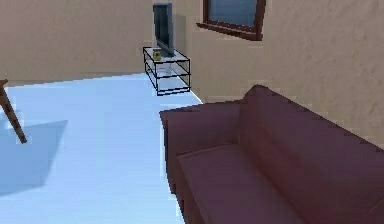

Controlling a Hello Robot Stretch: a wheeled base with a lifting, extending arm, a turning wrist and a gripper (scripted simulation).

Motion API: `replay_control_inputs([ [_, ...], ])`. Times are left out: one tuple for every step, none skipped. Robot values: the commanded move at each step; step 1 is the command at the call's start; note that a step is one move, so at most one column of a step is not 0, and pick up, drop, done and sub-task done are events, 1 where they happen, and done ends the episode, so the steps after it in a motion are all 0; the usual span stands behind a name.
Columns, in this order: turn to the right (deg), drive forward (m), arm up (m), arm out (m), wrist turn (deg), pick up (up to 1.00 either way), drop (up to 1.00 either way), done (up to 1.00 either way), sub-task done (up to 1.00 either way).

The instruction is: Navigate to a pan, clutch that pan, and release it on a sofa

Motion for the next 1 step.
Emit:
replay_control_inputs([
  [0.0, 0.00, 0.00, 0.00, 0.0, 0.00, 0.00, 1.00, 0.00],
])
